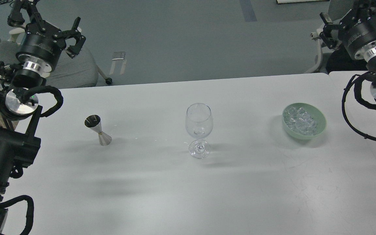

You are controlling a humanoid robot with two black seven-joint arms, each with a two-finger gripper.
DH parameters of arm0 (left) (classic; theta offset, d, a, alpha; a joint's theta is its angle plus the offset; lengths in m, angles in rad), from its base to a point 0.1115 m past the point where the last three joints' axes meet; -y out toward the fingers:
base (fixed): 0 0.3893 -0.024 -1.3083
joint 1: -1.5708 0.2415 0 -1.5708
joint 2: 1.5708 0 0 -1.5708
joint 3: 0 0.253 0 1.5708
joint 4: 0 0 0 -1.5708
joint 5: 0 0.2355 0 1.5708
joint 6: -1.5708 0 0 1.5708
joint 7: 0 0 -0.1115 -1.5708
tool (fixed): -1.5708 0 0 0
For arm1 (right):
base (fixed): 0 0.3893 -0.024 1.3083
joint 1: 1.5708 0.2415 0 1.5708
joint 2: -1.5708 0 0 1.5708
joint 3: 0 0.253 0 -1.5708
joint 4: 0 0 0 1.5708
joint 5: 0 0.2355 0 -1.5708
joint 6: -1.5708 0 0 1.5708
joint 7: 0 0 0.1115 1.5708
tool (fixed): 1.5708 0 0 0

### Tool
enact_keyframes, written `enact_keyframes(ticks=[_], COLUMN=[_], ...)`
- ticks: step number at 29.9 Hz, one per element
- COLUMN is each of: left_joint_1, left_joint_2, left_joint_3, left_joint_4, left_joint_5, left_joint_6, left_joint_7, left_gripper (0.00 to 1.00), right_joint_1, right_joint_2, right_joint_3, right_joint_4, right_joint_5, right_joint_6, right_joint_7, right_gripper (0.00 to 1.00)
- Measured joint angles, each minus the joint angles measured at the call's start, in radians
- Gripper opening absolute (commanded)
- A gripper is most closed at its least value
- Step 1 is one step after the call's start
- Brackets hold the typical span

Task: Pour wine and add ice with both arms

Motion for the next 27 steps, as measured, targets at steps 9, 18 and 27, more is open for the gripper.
enact_keyframes(ticks=[9, 18, 27], left_joint_1=[0.004, 0.029, 0.243], left_joint_2=[0.005, 0.011, 0.078], left_joint_3=[-0.002, -0.008, -0.172], left_joint_4=[-0.018, -0.044, -0.292], left_joint_5=[0.000, -0.006, -0.093], left_joint_6=[0.003, 0.013, 0.060], left_joint_7=[0.005, 0.058, 0.265], left_gripper=[0.98, 0.98, 0.96], right_joint_1=[-0.009, -0.031, -0.039], right_joint_2=[0.000, -0.006, -0.011], right_joint_3=[-0.004, -0.003, -0.001], right_joint_4=[0.020, 0.047, 0.049], right_joint_5=[-0.001, -0.002, -0.002], right_joint_6=[0.000, -0.006, -0.009], right_joint_7=[0.002, 0.004, 0.004], right_gripper=[1.00, 1.00, 1.00])
